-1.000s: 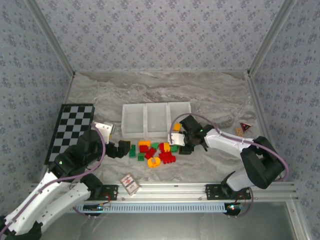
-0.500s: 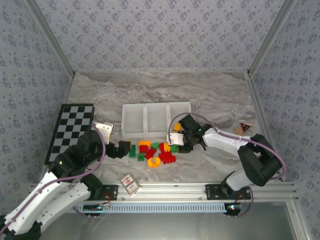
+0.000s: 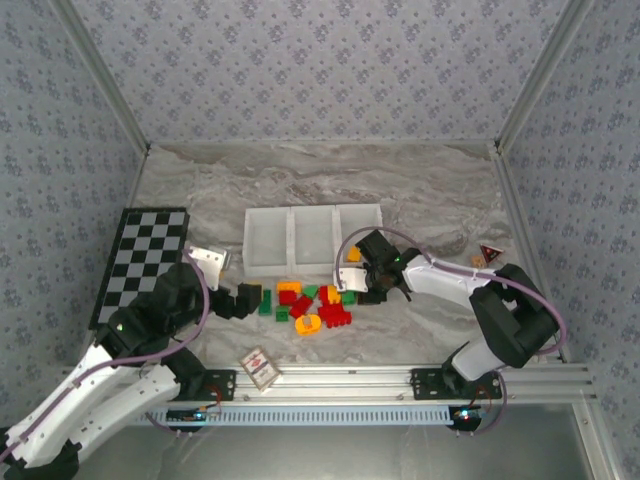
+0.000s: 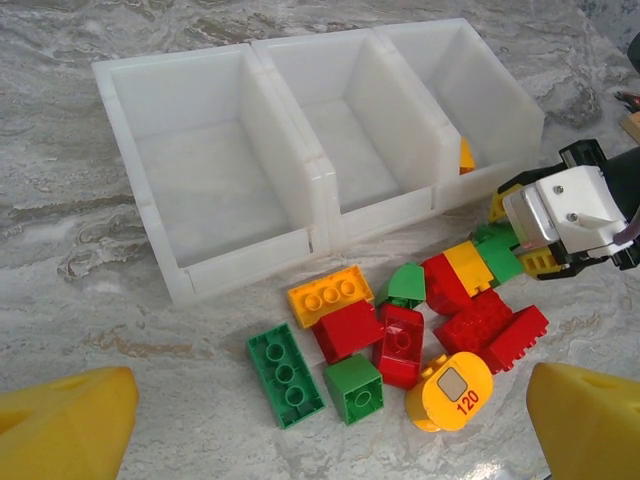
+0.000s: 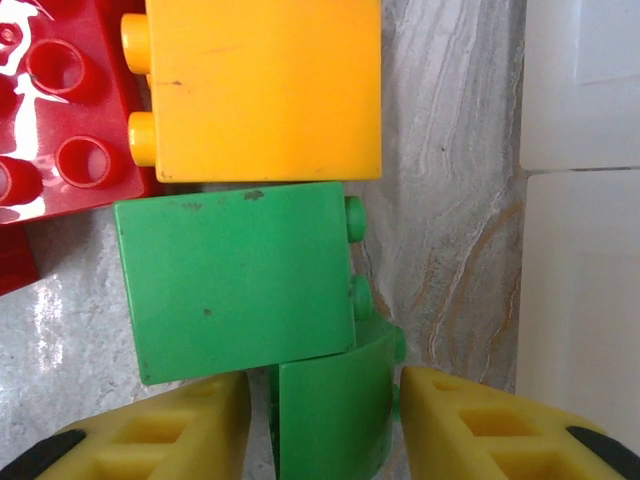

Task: Sort the legos into containers by color
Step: Pick up the lego from the center of the table, then place the lego in the container.

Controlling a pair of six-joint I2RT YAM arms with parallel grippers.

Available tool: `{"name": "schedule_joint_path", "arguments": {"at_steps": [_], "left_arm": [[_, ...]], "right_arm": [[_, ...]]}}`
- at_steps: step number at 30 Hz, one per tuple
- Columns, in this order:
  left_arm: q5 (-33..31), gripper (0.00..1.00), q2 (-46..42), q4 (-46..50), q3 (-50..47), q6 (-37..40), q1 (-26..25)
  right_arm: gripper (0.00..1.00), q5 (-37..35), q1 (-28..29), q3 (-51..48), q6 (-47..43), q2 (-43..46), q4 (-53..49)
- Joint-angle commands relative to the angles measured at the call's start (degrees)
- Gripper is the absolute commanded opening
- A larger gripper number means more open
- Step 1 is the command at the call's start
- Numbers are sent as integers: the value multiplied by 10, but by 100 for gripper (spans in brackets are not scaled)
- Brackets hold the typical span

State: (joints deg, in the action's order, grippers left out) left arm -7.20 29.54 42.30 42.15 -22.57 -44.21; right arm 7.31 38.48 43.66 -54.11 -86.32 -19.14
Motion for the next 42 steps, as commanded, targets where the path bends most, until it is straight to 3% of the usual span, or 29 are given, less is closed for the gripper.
{"name": "schedule_joint_path", "arguments": {"at_steps": [1,9,17,23,28,33,42], "left_arm": [[-14,100,-9,7,3,-5,-5],[-15,100,-14,7,3,-5,-6],[-16,100,-18,7,2,-4,-6],[-15,100,-17,6,1,-4,-6],[-15,100,-17,6,1,-4,-6],[-18,100,-19,7,2,-4,-6],[-24,100,-34,6,0,-4,-7]], "right_arm": [[42,-7,2,11,-14,0,-24],[28,-28,15,0,-2,33,-40],[25,-54,44,3,57,129,-75],[25,-62,80,89,110,191,-99],[25,-56,92,196,96,128,-95],[23,-28,80,313,54,-1,-113],[22,37,36,405,36,-151,-104]]}}
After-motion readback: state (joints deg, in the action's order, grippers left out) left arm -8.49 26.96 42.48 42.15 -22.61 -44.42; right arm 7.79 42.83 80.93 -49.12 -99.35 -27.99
